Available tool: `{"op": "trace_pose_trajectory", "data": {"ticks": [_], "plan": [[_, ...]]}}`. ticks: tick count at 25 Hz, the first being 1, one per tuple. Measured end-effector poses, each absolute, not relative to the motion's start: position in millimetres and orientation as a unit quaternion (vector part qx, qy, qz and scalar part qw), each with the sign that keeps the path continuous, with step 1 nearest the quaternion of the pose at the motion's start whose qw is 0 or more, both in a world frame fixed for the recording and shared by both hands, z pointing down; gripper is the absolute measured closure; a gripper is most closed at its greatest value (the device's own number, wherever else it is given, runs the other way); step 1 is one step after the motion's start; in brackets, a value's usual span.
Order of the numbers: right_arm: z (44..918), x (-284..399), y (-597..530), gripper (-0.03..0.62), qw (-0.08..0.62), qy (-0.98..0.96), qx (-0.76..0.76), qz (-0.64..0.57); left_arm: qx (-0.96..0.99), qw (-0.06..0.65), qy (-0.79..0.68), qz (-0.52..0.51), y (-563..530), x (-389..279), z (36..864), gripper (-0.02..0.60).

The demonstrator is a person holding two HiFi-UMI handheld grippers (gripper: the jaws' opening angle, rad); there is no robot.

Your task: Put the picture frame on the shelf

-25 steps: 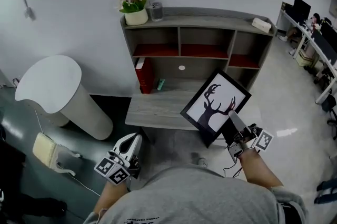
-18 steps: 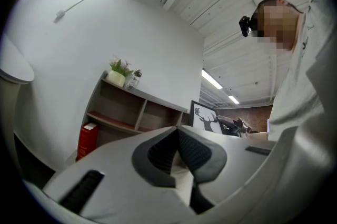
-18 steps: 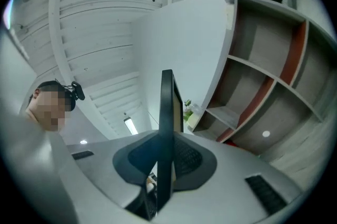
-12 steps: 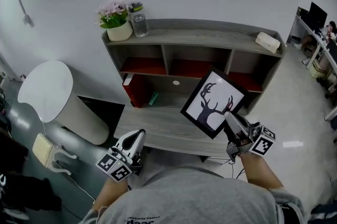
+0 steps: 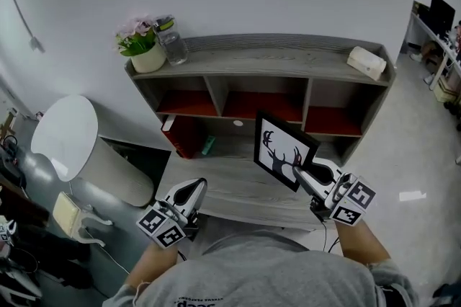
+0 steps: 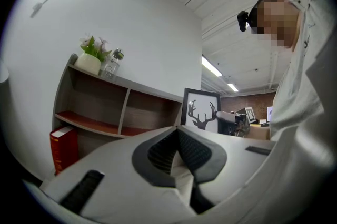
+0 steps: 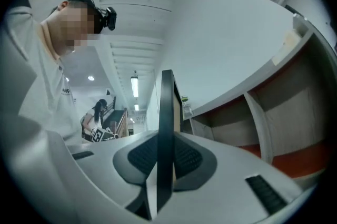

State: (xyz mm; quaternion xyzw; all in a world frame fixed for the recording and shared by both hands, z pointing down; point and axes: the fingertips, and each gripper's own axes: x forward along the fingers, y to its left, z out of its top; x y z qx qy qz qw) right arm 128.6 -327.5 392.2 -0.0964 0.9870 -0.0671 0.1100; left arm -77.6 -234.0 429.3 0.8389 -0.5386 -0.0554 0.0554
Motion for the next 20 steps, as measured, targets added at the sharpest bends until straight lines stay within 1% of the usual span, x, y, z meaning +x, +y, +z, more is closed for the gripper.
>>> {"op": "trace_pose_trajectory", "data": {"ticks": [6, 12, 14, 20], "plan": [[384.4, 113.1, -343.6, 0.522, 0.087, 0.99, -0.108, -0.036, 0.843, 0.044, -0.534, -0.044, -265.9, -92.1, 428.2, 0.554], [357.7, 81.9, -355.0, 0.522, 0.088, 0.988, -0.123, -0.028, 0.855, 0.012, -0.515, -0.051, -301.4, -133.6, 401.6, 0.554], [344.4, 74.2, -363.5, 0.522, 0.106, 0.983, -0.139, -0.048, 0.865, 0.002, -0.497, -0.06, -316.9, -146.6, 390.1, 0.554], [310.5, 54.1, -391.4, 0.522, 0.205, 0.95, -0.191, -0.138, 0.898, -0.016, -0.434, -0.063, -346.6, -180.6, 362.2, 0.554]]}}
